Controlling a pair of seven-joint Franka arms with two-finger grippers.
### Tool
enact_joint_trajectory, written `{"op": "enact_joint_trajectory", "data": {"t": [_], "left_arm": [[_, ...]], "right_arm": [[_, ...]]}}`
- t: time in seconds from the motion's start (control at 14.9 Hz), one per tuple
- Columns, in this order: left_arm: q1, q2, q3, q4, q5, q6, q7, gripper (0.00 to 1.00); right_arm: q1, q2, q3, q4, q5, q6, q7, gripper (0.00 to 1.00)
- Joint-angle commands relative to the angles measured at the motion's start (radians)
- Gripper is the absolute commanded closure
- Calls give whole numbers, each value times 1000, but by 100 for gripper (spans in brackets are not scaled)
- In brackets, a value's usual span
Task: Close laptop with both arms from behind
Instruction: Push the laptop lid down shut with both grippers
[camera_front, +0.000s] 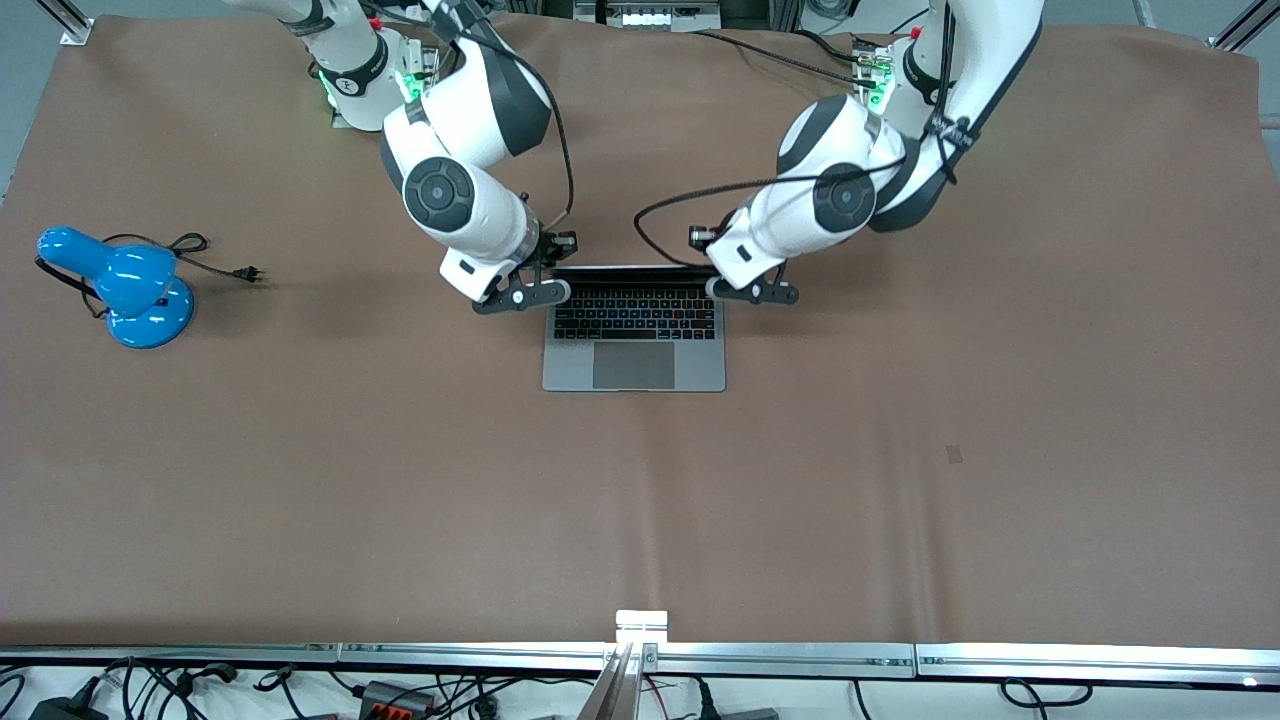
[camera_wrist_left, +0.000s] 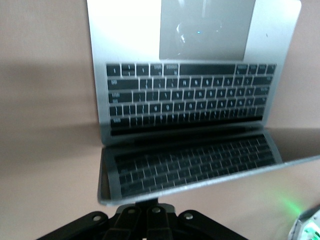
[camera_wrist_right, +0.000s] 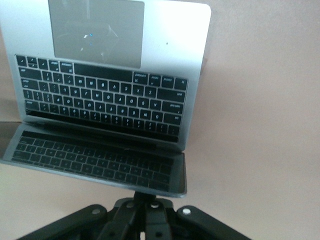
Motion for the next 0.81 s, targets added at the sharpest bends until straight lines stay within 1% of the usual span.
{"op": "enact_joint_trajectory", "data": {"t": [0.0, 0.13, 0.27, 0.4, 0.54, 0.6, 0.67, 0.74], "left_arm": [[1, 120, 12, 113, 80, -6, -30, 100], [-3, 169, 24, 156, 103, -6, -30, 100], [-10, 218, 38, 202, 146, -6, -30, 100], [-8, 246, 44, 229, 166, -6, -30, 100], [-10, 272, 50, 236, 181, -4, -30, 100], [-11, 289, 50, 242, 222, -4, -30, 100], [-11, 316, 49, 260, 272, -4, -30, 100], [-10, 344, 50, 274, 295, -4, -31, 100]], "right_arm": [[-14, 106, -8, 104, -15, 1, 17, 100], [-17, 180, -8, 167, -15, 3, 18, 100], [-19, 230, -16, 213, -15, 4, 18, 100], [-17, 275, -37, 253, -17, 6, 17, 100], [-19, 333, -55, 299, -19, 6, 17, 100], [-17, 362, -56, 310, -19, 9, 18, 100], [-13, 384, -57, 313, -19, 35, 18, 100], [-13, 395, -56, 313, -19, 68, 17, 100]]}}
